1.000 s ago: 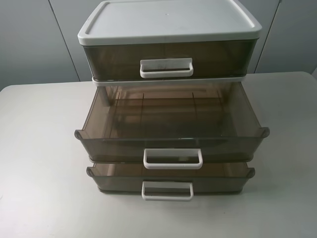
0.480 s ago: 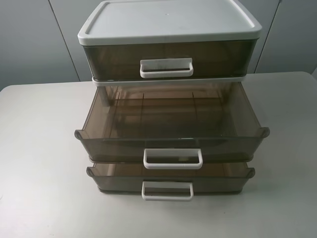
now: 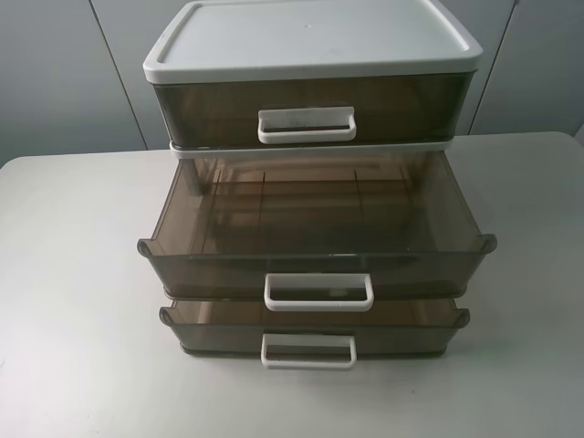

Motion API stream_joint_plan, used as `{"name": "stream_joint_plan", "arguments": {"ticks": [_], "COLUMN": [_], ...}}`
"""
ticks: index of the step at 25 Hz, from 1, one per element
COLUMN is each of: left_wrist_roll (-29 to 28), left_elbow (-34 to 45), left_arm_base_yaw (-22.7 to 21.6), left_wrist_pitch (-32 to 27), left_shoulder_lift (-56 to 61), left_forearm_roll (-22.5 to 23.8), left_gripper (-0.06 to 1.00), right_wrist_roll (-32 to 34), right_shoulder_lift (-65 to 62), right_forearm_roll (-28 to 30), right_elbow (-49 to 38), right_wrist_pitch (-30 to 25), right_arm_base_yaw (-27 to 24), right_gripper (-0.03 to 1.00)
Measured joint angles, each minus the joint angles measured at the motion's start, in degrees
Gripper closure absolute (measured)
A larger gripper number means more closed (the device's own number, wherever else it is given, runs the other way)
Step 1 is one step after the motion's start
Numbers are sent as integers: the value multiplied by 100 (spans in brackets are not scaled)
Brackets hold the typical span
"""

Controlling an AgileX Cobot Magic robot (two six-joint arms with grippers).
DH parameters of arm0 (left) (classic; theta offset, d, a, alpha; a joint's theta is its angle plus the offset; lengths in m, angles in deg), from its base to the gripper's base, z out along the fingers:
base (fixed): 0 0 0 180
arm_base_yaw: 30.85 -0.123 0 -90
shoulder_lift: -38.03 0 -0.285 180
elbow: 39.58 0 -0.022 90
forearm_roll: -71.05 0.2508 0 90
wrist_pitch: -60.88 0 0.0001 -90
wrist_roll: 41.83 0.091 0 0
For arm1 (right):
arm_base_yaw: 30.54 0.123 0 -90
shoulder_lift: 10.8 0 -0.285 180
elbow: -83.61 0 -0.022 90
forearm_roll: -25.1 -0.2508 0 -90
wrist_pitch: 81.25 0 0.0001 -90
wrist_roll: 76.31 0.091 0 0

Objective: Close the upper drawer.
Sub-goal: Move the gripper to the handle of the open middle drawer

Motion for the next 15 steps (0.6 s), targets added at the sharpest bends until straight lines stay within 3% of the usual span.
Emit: {"name": "stream_joint_plan", "arguments": {"ticks": [10,15], "left_wrist_roll": [0,0], "left_elbow": [0,0], "left_arm_base_yaw": [0,0], "left_wrist_pitch": [0,0], "left_shoulder_lift": [0,0], "left_forearm_roll": [0,0], "left_gripper": [20,20], "right_wrist_roll": [0,11], "right_shoulder_lift": [0,281], "right_forearm_roll": [-15,-300], "right_elbow": [0,109], "right_wrist_pitch": [0,-22], "right_arm_base_yaw": [0,0], "right_gripper": [29,29]}}
